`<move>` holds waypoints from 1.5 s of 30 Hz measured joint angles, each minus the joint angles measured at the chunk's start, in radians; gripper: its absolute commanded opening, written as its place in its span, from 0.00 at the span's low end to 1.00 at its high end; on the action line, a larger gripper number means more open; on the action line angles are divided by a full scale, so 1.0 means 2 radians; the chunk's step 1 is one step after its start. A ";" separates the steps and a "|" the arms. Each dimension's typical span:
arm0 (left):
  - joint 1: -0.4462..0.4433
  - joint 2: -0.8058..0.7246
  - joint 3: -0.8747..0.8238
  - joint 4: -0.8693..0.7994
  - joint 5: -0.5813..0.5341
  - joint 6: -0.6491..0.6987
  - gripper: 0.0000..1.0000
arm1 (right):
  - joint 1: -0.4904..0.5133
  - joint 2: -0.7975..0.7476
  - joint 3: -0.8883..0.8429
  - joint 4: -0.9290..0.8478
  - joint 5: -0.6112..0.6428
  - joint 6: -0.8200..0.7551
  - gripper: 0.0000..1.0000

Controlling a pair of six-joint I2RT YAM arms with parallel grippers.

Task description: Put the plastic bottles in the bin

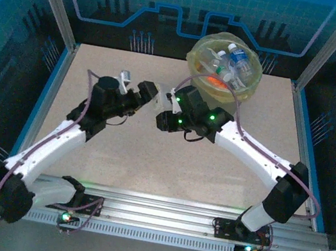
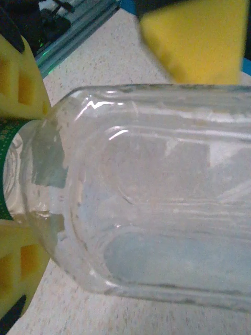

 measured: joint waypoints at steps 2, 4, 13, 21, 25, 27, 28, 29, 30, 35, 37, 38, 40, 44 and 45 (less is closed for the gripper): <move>0.006 -0.029 0.007 -0.005 -0.013 0.011 0.99 | -0.005 -0.006 0.018 -0.024 0.011 -0.012 0.00; 0.008 -0.060 0.013 -0.014 -0.029 0.026 0.99 | -0.014 -0.013 0.039 -0.047 0.021 -0.026 0.00; 0.010 -0.128 0.018 -0.060 -0.101 0.081 0.99 | -0.101 -0.019 0.196 -0.134 0.045 -0.103 0.01; 0.012 -0.128 0.010 -0.080 -0.113 0.093 0.99 | -0.189 0.050 0.370 -0.194 0.063 -0.169 0.03; 0.012 -0.124 0.001 -0.082 -0.114 0.093 0.99 | -0.200 0.105 0.418 -0.220 0.087 -0.193 0.03; 0.012 -0.121 0.000 -0.084 -0.114 0.093 0.99 | -0.201 0.132 0.440 -0.232 0.103 -0.202 0.04; 0.012 -0.119 0.000 -0.084 -0.114 0.093 0.99 | -0.201 0.146 0.454 -0.238 0.113 -0.206 0.04; 0.013 -0.118 -0.002 -0.084 -0.114 0.093 0.99 | -0.202 0.156 0.465 -0.243 0.120 -0.208 0.04; 0.013 -0.118 -0.003 -0.085 -0.114 0.093 0.99 | -0.202 0.169 0.479 -0.250 0.131 -0.212 0.05; 0.013 -0.118 -0.013 -0.089 -0.114 0.092 0.99 | -0.208 0.194 0.518 -0.268 0.174 -0.229 0.08; 0.013 -0.118 -0.016 -0.089 -0.114 0.092 0.99 | -0.214 0.194 0.524 -0.273 0.183 -0.235 0.09; 0.013 -0.118 -0.017 -0.090 -0.114 0.092 0.99 | -0.218 0.194 0.526 -0.274 0.187 -0.237 0.09; 0.013 -0.118 -0.018 -0.091 -0.114 0.092 0.99 | -0.225 0.195 0.528 -0.275 0.192 -0.241 0.11; 0.013 -0.117 -0.019 -0.091 -0.114 0.092 0.99 | -0.234 0.200 0.528 -0.278 0.197 -0.252 0.14; 0.013 -0.117 -0.019 -0.091 -0.114 0.092 0.99 | -0.235 0.203 0.528 -0.278 0.198 -0.255 0.14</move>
